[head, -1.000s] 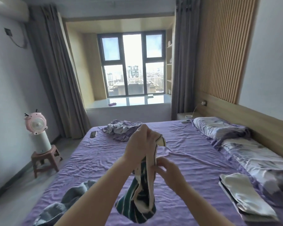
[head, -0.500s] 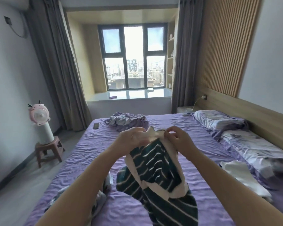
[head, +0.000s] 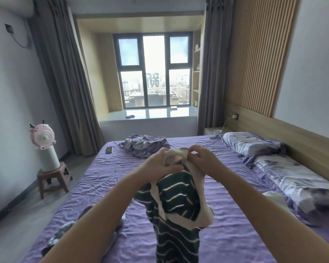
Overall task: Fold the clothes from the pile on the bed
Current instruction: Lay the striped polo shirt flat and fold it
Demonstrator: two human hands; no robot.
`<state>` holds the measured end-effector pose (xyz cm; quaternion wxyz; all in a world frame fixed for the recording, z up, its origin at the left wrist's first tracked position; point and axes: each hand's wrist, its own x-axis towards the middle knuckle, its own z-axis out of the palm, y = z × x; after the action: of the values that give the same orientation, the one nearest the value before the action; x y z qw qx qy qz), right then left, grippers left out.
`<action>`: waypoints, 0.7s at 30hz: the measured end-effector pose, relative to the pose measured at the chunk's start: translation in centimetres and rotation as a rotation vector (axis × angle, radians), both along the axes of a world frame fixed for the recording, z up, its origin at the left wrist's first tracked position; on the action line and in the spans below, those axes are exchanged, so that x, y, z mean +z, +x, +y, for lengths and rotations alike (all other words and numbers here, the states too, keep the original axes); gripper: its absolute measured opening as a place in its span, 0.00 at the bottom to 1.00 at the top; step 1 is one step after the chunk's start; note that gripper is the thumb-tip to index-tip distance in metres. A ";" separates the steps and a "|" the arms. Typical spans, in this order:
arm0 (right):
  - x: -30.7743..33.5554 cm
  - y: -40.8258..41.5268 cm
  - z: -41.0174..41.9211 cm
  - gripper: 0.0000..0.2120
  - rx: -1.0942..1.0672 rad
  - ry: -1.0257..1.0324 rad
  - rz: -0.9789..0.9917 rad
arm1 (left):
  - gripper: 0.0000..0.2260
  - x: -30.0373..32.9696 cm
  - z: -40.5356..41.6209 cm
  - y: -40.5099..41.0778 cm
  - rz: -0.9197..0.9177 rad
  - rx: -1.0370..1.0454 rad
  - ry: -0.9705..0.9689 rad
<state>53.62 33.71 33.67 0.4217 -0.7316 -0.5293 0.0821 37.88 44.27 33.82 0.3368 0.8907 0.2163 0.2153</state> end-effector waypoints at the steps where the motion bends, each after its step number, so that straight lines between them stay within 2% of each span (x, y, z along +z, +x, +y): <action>1: 0.3 0.3 0.0 0.06 0.031 0.028 0.105 | 0.18 0.0 -0.2 0.9 0.031 0.005 0.047; 4: 0.6 1.2 -0.6 0.04 0.158 0.116 0.455 | 0.06 0.9 -0.9 3.5 -0.070 0.081 0.118; 7: -0.9 3.3 -1.6 0.09 0.231 0.091 0.597 | 0.06 2.9 -0.9 5.5 -0.125 0.150 0.152; 10: -3.7 5.4 -2.5 0.09 0.382 -0.018 0.557 | 0.09 5.0 -0.8 7.1 -0.115 0.205 0.142; 12: -5.3 6.4 -2.9 0.13 0.488 -0.102 0.552 | 0.09 6.1 -0.9 8.1 -0.201 0.253 0.072; 14: -6.6 7.5 -2.9 0.12 0.494 -0.171 0.486 | 0.10 6.8 -0.9 8.9 -0.244 0.326 0.041; 17: -7.6 9.8 -2.8 0.03 0.270 -0.091 0.331 | 0.12 6.8 0.0 9.5 -0.155 0.435 0.088; 21: -6.9 13.7 -3.0 0.07 0.052 0.142 0.201 | 0.10 4.9 1.0 9.2 0.086 0.475 0.149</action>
<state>67.35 30.66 26.74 0.5211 -0.6740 -0.5077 0.1281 47.03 45.25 38.70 0.2007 0.8455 0.4174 0.2657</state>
